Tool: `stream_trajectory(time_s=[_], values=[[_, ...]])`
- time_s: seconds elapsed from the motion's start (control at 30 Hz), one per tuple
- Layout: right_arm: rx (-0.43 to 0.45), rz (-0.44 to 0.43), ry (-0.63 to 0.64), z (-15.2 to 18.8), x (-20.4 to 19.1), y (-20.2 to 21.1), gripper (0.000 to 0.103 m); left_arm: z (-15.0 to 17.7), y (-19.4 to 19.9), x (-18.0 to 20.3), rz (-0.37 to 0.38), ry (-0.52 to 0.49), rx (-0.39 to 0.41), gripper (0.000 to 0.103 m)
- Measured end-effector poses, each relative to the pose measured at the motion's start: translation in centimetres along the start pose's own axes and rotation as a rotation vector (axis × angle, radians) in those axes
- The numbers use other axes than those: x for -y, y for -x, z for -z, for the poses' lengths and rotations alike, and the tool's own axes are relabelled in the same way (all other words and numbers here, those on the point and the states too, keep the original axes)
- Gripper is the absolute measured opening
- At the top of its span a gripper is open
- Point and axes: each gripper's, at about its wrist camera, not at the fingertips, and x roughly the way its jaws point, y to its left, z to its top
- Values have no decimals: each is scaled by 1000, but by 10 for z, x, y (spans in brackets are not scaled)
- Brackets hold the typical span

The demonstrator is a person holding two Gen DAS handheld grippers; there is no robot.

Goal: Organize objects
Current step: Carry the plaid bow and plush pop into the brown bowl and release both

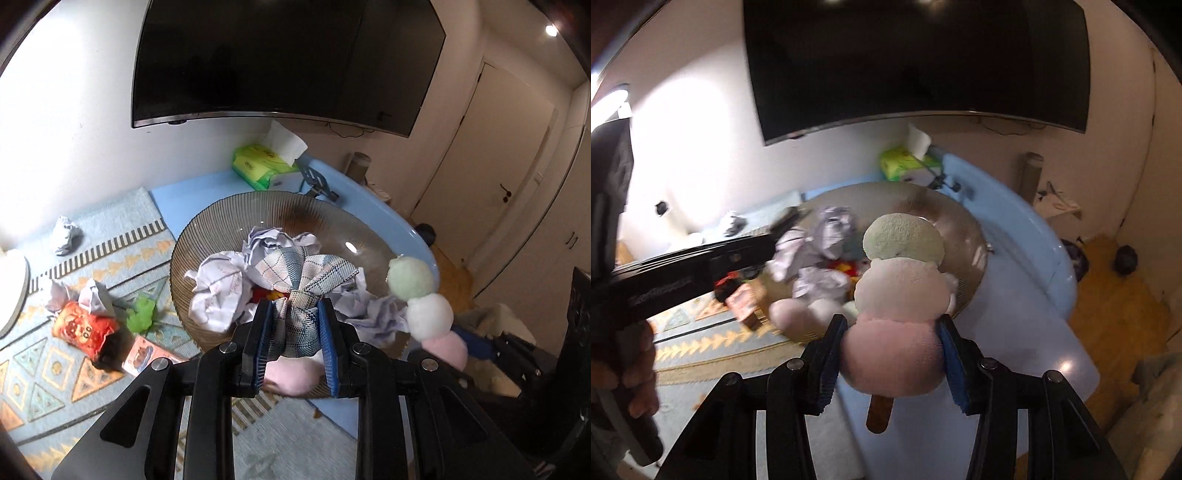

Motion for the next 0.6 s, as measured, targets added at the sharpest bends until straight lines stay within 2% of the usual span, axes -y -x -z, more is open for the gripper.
stream_trajectory(time_s=[0.2,0.33,0.5,0.6], values=[[22,109,-9,-29,16,-27,48,-12,-16,-1,-46,-26,6,23],[29,108,-15,-41,17,-41,48,-19,-28,-4,-73,-30,-8,23],[-5,108,60,-36,3,-59,48,-18,-36,-2,-85,-63,-38,23],[9,133,114,-28,-6,-61,49,-16,-42,1,-93,-86,-60,23]])
